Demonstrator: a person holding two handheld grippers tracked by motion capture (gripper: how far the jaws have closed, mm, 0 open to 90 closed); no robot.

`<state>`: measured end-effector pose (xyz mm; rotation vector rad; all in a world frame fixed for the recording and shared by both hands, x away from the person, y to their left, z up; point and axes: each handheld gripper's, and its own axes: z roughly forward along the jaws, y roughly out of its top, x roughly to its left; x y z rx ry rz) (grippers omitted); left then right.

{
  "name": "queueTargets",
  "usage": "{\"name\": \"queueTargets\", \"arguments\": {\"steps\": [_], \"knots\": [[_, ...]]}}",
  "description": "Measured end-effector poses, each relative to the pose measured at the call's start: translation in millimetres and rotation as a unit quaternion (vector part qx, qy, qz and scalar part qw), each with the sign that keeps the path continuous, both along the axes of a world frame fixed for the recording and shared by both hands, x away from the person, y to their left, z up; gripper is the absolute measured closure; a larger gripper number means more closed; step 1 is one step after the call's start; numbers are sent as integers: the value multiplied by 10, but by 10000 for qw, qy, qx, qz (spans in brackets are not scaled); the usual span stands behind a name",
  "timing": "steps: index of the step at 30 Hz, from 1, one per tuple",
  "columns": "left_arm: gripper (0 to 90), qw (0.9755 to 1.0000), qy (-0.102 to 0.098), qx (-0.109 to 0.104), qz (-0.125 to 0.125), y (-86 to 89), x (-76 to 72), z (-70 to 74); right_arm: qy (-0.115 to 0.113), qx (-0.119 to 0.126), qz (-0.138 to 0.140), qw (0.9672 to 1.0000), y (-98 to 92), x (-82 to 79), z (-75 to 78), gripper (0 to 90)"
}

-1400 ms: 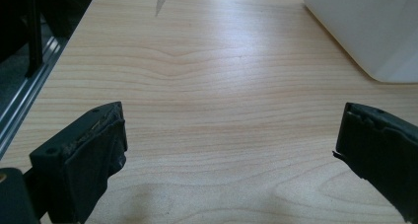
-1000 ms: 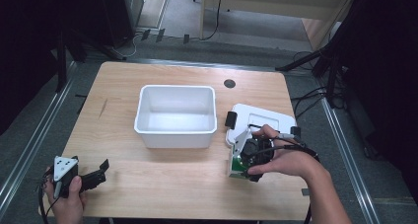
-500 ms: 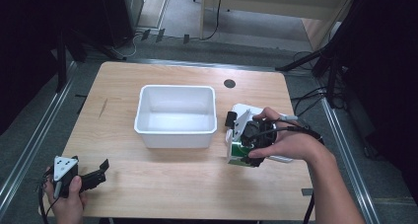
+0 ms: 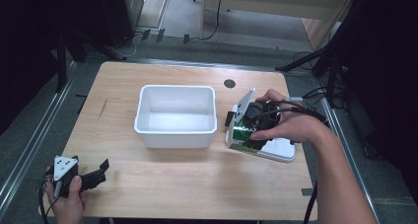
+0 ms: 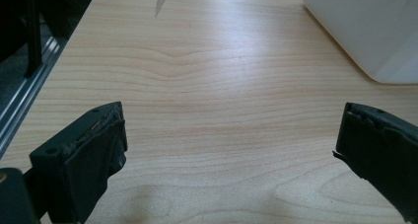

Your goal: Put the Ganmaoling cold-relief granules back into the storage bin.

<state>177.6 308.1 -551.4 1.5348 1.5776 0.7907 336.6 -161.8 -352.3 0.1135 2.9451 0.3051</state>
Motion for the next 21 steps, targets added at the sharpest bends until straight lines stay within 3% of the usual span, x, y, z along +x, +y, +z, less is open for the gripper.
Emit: {"name": "queueTargets", "arguments": {"steps": [21], "knots": [[0, 10000, 11, -11, -22, 8, 1, 2, -43, -9, -14, 10000, 206, 277, 409, 163]]}}
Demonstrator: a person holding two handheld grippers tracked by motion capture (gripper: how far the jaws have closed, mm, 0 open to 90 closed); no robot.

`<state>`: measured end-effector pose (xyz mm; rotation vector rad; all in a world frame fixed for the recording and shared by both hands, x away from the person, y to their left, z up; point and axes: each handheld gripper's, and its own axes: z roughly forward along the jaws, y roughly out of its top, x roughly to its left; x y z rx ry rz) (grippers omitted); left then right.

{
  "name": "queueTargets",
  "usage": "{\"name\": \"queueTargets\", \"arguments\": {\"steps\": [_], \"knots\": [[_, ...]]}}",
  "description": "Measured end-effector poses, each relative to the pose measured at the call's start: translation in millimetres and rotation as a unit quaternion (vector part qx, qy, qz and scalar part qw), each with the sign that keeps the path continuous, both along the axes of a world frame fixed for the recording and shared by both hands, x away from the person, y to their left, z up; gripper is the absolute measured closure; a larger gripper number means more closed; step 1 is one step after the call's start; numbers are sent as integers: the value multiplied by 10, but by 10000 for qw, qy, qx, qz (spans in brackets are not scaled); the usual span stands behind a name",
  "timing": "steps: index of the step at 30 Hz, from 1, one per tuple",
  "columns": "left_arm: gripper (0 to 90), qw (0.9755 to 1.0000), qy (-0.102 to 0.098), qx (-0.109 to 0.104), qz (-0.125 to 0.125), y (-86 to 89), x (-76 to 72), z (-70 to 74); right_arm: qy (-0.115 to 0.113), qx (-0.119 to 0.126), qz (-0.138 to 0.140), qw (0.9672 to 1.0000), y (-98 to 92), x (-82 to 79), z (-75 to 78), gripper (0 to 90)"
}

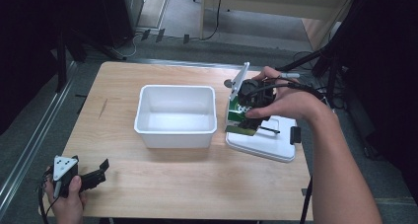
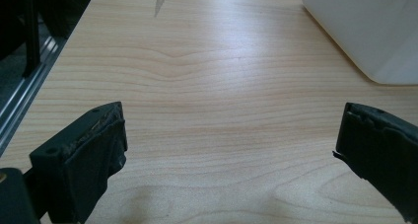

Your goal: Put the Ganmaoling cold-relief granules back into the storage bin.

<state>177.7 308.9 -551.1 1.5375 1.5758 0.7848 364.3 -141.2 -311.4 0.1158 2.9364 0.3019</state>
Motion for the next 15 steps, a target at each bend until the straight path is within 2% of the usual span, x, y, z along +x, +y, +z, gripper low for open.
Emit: {"name": "queueTargets", "arguments": {"steps": [6, 9, 10, 15], "knots": [[0, 10000, 1, -24, 6, 6, -2, 2, -61, -40, 87, 9999, 165, 132, 47, 162], [0, 10000, -4, -23, -5, 10, -1, 1, -42, 6, 79, 10000, 213, 168, 50, 163], [0, 10000, -6, -25, -9, 10, -1, 2, 8, 98, 68, 9999, 259, 208, 51, 163], [0, 10000, -17, -45, -4, 10, -1, 2, -1, 78, 183, 9998, 393, 235, 59, 163]]}}
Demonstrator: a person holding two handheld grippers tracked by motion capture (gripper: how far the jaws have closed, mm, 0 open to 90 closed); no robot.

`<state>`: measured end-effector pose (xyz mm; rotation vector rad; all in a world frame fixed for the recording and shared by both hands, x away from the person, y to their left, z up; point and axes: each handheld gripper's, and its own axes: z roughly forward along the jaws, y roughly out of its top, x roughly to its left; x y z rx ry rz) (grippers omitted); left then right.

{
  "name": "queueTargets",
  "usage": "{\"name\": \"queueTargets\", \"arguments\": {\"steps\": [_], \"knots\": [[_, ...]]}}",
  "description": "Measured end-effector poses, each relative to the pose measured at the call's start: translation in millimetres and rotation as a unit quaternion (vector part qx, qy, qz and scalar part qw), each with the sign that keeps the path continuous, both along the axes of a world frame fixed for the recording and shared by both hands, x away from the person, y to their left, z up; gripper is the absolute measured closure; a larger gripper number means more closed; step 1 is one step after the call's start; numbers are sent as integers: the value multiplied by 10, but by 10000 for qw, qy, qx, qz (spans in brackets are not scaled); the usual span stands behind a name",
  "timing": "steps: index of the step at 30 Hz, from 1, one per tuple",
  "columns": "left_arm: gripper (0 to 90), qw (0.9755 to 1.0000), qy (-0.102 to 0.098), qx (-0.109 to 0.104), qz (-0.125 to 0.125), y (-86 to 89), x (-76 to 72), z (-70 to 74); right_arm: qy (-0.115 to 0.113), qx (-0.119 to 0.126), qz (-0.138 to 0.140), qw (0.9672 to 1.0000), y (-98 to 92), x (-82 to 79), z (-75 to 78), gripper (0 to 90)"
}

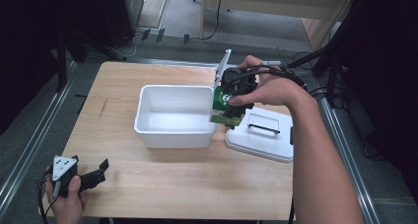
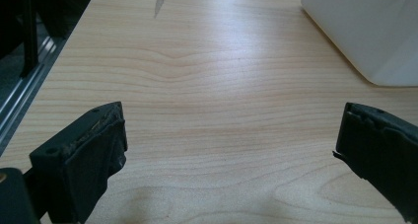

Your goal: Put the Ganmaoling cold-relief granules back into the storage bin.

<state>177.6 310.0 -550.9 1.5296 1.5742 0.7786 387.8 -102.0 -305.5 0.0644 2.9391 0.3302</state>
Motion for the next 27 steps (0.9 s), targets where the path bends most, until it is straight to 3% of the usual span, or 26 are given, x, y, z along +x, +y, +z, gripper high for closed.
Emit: {"name": "queueTargets", "arguments": {"steps": [12, 17, 27], "knots": [[0, 10000, 6, -33, -27, 6, -3, 1, 2, -27, 224, 9997, 377, 83, 5, 163], [0, 10000, 11, -43, -48, 10, -8, 2, 33, 54, 294, 9995, 560, 123, -57, 163], [0, 10000, -4, -56, -55, 9, -7, 0, -47, -36, 413, 9991, 744, 186, -220, 163]]}}
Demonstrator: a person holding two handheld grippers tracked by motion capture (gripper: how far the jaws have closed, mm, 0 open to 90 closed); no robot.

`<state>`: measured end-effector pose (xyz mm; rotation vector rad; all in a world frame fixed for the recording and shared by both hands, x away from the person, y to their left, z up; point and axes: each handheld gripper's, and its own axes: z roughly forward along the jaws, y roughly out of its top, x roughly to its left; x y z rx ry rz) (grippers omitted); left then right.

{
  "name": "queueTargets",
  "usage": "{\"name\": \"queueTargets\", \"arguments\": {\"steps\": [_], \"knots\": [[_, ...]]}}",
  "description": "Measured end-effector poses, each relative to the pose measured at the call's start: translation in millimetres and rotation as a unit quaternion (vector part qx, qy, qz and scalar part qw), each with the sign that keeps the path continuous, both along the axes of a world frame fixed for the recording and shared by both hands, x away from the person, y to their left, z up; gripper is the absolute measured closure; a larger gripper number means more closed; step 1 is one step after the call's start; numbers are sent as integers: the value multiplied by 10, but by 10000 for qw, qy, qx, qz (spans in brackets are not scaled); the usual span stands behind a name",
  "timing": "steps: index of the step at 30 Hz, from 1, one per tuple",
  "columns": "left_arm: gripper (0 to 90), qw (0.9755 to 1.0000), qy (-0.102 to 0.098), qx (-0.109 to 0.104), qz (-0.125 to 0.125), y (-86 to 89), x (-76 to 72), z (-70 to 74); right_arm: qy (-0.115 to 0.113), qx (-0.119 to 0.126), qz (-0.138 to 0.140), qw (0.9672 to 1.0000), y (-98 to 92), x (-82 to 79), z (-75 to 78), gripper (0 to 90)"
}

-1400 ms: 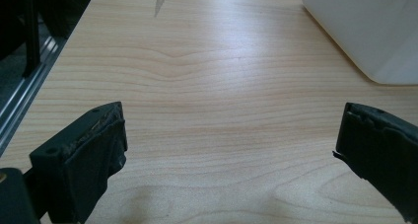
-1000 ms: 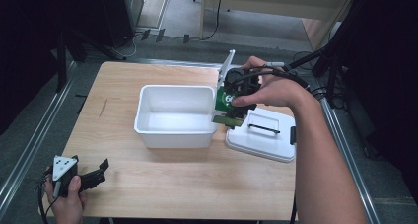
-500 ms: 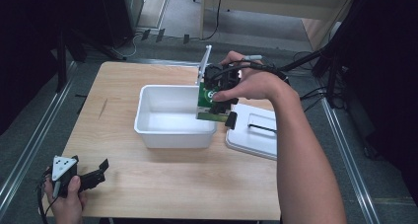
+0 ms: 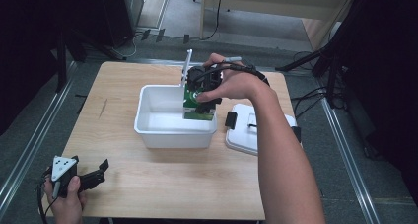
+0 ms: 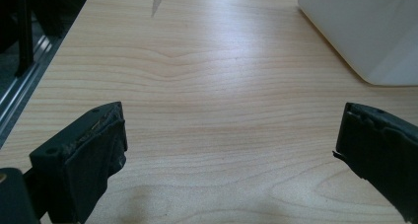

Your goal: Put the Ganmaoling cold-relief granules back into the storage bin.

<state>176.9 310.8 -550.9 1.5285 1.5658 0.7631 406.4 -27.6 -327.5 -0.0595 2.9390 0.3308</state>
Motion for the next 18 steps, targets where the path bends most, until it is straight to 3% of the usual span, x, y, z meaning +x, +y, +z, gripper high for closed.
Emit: {"name": "queueTargets", "arguments": {"steps": [4, 18], "knots": [[0, 10000, 7, -1, -4, 1, -2, 1, -91, 18, 168, 9998, 41, 37, -85, 163], [0, 10000, 5, -11, -6, 1, 0, 0, -156, -67, 177, 9997, 44, 142, -377, 161]]}}
